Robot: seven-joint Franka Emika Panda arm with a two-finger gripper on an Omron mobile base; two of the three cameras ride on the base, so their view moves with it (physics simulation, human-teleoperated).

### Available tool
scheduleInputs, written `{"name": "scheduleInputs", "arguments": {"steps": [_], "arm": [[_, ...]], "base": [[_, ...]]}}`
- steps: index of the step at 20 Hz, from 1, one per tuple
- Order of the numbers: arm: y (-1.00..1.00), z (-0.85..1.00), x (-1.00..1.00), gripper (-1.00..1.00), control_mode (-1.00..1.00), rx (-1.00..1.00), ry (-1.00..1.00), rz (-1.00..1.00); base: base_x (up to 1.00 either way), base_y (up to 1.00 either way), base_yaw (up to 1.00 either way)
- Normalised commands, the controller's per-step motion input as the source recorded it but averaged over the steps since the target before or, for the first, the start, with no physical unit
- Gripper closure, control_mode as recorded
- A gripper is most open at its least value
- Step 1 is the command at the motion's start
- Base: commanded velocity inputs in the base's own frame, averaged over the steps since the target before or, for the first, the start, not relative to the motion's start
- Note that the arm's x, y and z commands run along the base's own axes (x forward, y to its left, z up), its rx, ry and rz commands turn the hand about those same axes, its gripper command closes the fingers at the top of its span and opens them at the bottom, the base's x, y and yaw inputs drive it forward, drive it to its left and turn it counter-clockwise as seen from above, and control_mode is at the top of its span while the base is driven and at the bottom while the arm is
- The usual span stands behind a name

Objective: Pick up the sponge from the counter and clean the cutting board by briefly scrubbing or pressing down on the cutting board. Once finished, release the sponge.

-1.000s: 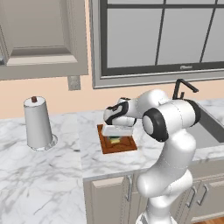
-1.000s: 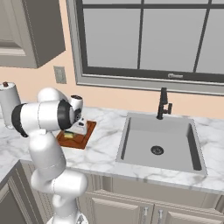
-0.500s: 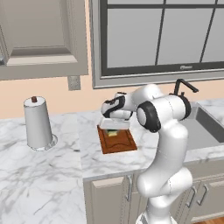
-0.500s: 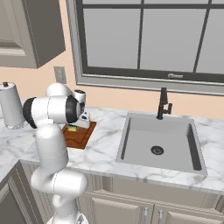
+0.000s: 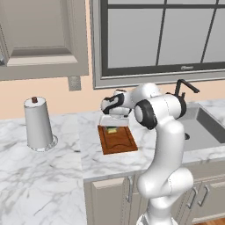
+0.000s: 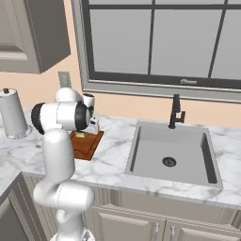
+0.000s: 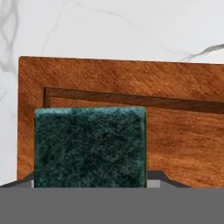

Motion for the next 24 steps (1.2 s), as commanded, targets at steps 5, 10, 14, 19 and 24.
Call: {"name": "scheduleInputs", "arguments": {"steps": [5, 10, 14, 19, 24], "arm": [[-0.62, -0.16, 0.08, 1.00, -1.00, -0.04, 0.00, 0.00], [-0.69, -0.22, -0.05, 1.00, -1.00, -0.05, 0.00, 0.00], [-0.32, -0.38, -0.32, 1.00, -1.00, -0.01, 0.04, 0.00], [0.00, -0.47, -0.76, 1.00, -1.00, 0.00, 0.10, 0.00], [0.01, -0.44, -0.99, 1.00, -1.00, 0.00, 0.12, 0.00]], "base": [[0.00, 0.00, 0.00], [0.00, 0.00, 0.00], [0.00, 0.00, 0.00], [0.00, 0.00, 0.00], [0.00, 0.00, 0.00]]}}
